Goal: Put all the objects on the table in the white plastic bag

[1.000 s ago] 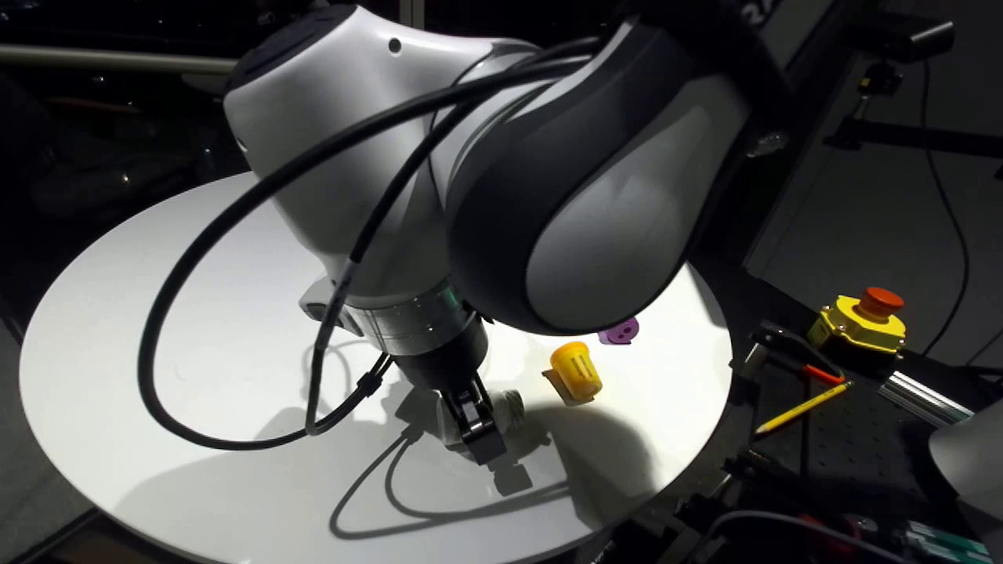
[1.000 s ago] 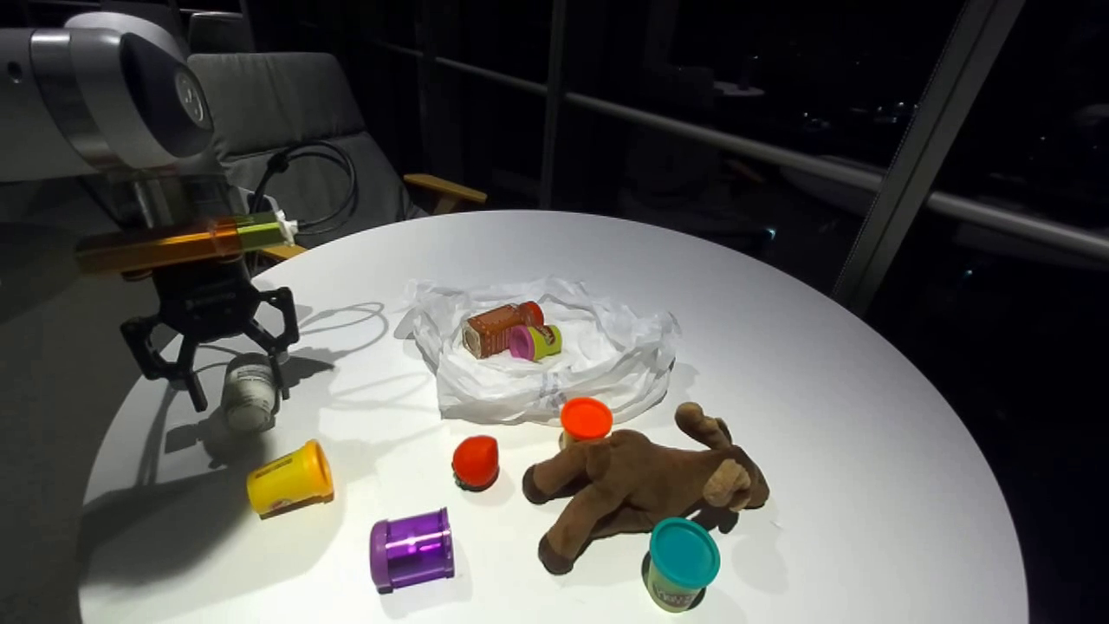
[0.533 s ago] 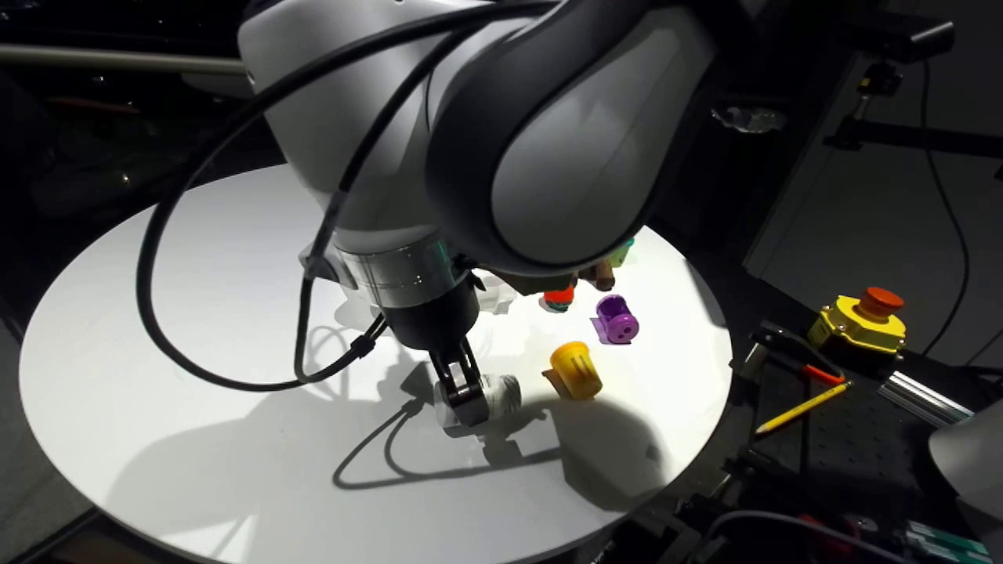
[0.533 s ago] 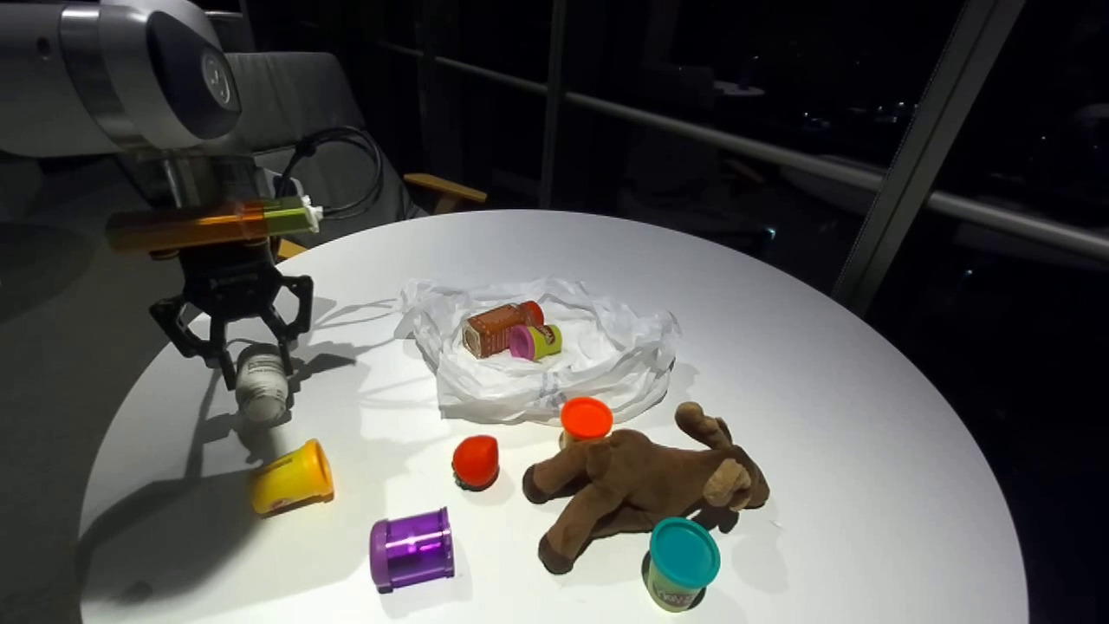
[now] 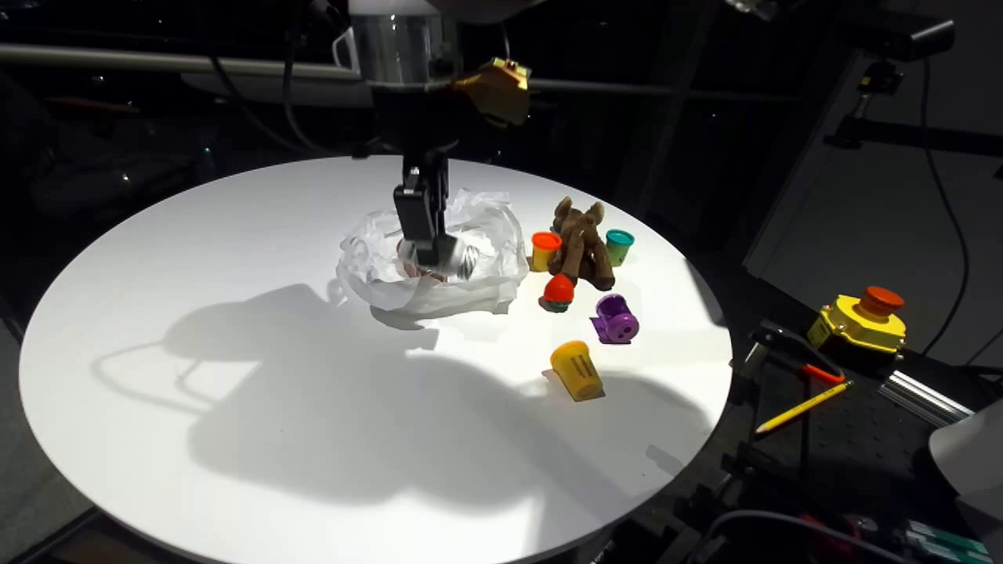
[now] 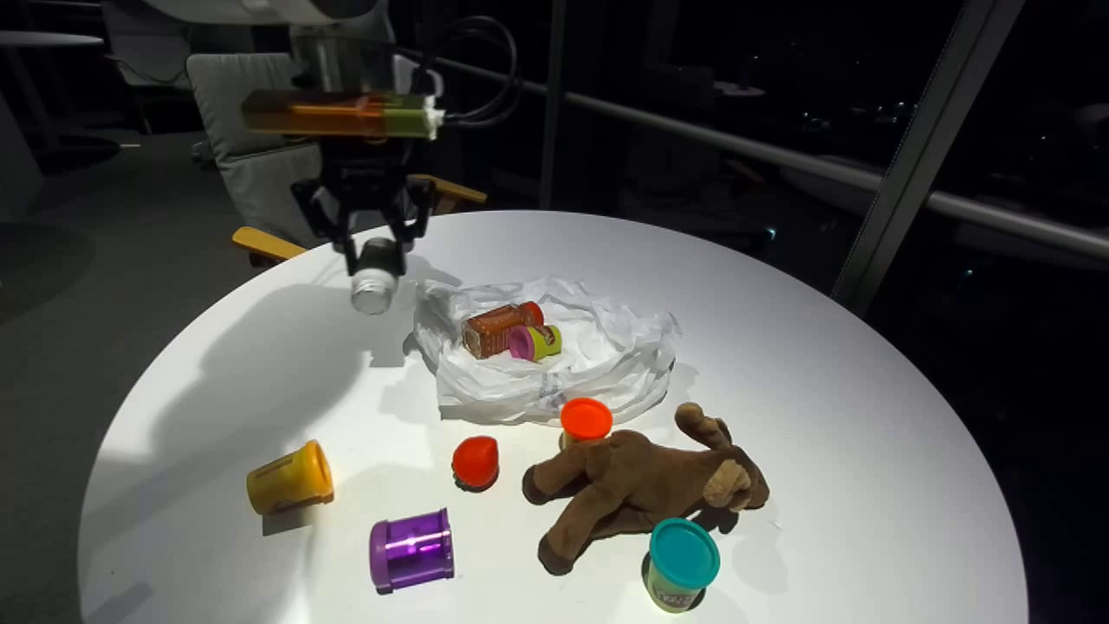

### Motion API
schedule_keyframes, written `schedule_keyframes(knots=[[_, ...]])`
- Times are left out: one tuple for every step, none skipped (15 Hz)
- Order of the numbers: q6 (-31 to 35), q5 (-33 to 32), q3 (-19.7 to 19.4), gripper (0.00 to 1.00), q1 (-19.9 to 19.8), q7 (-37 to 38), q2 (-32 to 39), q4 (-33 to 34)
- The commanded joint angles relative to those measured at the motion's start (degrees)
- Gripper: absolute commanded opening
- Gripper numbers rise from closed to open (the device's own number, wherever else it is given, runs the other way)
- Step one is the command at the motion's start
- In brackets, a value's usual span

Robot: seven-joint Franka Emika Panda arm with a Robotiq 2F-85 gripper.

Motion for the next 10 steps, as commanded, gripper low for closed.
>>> schedule_keyframes(knots=[[-1.54,2.78,-3.64,0.26,-3.9,1.19,2.25,8.29],[-0.7,3.34,-4.68,0.26,-4.82,2.01,3.39,10.04],[0.22,3.98,-5.67,0.26,-5.81,2.89,4.86,11.7],[0.85,4.59,-6.5,0.26,-6.57,4.03,6.39,13.31],[1.09,5.21,-7.23,0.26,-7.06,5.67,7.83,14.64],[1.54,5.74,-8.0,0.26,-7.54,7.32,9.55,16.21],[1.77,6.39,-8.61,0.26,-7.79,9.32,11.14,17.59],[1.86,6.93,-9.16,0.26,-7.87,11.5,12.7,18.87],[2.01,7.85,-9.47,0.26,-7.85,13.82,13.99,19.74],[2.29,8.61,-9.95,0.26,-7.71,16.14,15.51,20.93]])
